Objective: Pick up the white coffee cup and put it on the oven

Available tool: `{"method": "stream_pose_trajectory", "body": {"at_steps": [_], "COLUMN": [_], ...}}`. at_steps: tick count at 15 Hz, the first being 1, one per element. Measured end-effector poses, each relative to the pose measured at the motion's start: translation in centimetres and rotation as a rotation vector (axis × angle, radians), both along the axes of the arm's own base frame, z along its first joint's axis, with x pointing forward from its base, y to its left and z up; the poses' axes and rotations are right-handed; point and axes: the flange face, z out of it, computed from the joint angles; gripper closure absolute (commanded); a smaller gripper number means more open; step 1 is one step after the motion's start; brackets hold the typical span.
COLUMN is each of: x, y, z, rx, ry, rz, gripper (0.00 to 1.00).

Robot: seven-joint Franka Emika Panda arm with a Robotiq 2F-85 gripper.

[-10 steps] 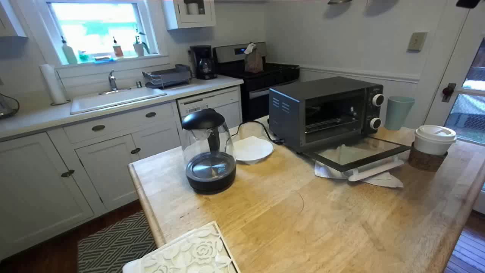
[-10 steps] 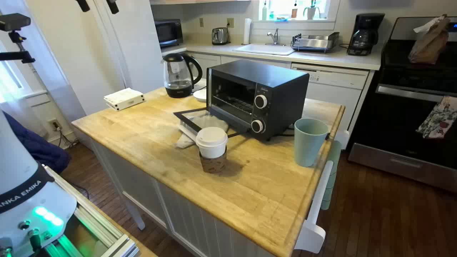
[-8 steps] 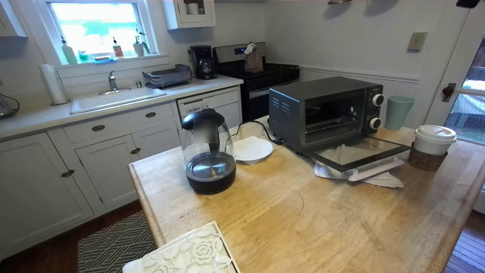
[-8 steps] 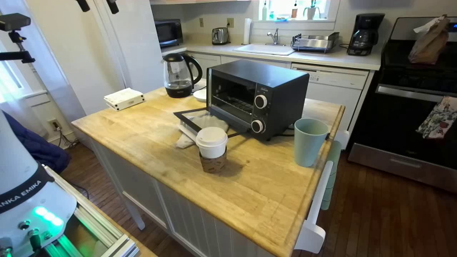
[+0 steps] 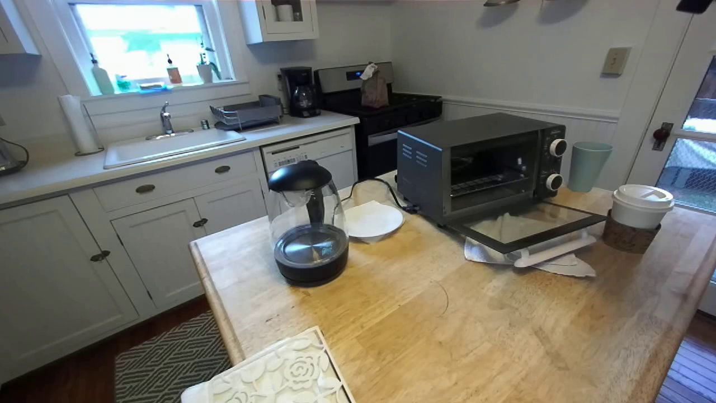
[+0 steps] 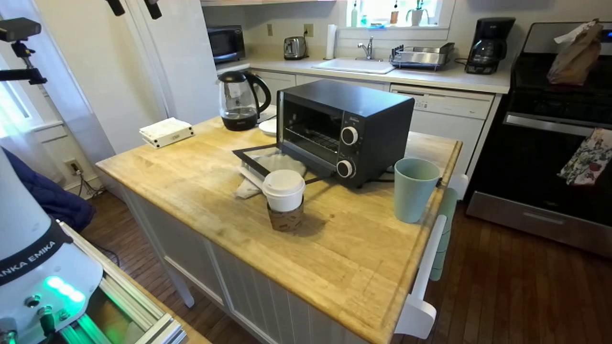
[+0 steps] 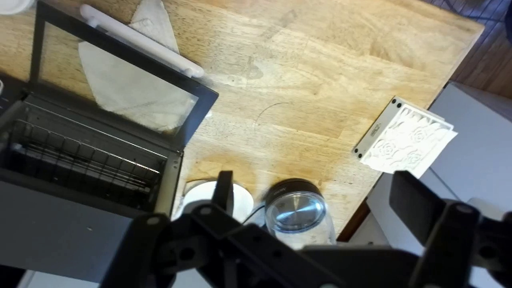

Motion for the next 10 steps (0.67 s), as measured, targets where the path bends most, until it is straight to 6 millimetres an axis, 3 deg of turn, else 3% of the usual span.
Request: {"method": "stream_pose_trajectory", "body": {"at_steps": [4,7,10], "x": [0.0,-1.1,-2.6], "y": [-6.1,-11.3,-15.2], "z": [-1.2,-3.1,-5.6], "rx": [-0.003,-0.01,-0.023], "ry": [0.021,0.047,0.076], "rz": [-0.218,-0.382,-0.541], "gripper": [0.0,0.0,0.0]}}
